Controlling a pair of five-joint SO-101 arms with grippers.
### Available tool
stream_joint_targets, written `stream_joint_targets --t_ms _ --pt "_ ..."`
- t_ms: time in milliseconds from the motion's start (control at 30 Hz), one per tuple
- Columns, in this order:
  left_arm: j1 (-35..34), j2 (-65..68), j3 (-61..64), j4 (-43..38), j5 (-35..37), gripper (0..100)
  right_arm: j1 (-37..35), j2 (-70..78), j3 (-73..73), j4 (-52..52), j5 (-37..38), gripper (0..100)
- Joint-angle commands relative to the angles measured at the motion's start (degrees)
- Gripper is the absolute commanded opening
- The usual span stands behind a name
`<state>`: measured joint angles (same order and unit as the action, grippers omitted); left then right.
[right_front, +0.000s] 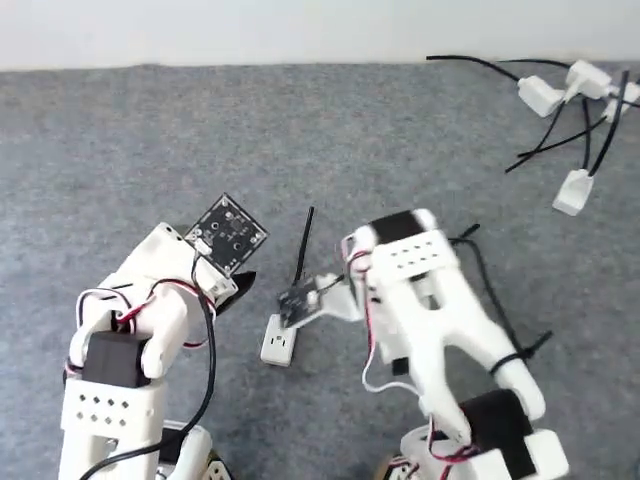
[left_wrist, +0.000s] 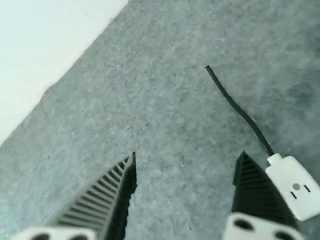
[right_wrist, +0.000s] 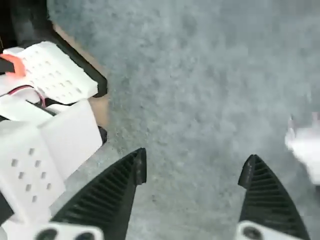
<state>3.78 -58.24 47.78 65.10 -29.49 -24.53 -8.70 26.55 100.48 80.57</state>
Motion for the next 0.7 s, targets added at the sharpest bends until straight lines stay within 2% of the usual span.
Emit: stream_joint_targets --t_ms 0,133,400,667 --pt "-2.29 -0.7 -0.48 -1.49 -0.88 31 -3.65 -0.31 -0.35 1.98 1.67 30.8" --pt "-2.9 -0.7 -0.66 -1.23 -0.88 31 -3.74 -0.31 -1.76 1.98 4.92 30.8" --pt "-2.9 -0.7 -0.84 -1.14 -1.85 31 4.26 -0.22 -8.35 1.01 13.54 30.8" --pt "-2.9 -0.79 -1.45 0.0 -2.55 31 6.46 4.35 -8.62 -2.15 13.8 30.8"
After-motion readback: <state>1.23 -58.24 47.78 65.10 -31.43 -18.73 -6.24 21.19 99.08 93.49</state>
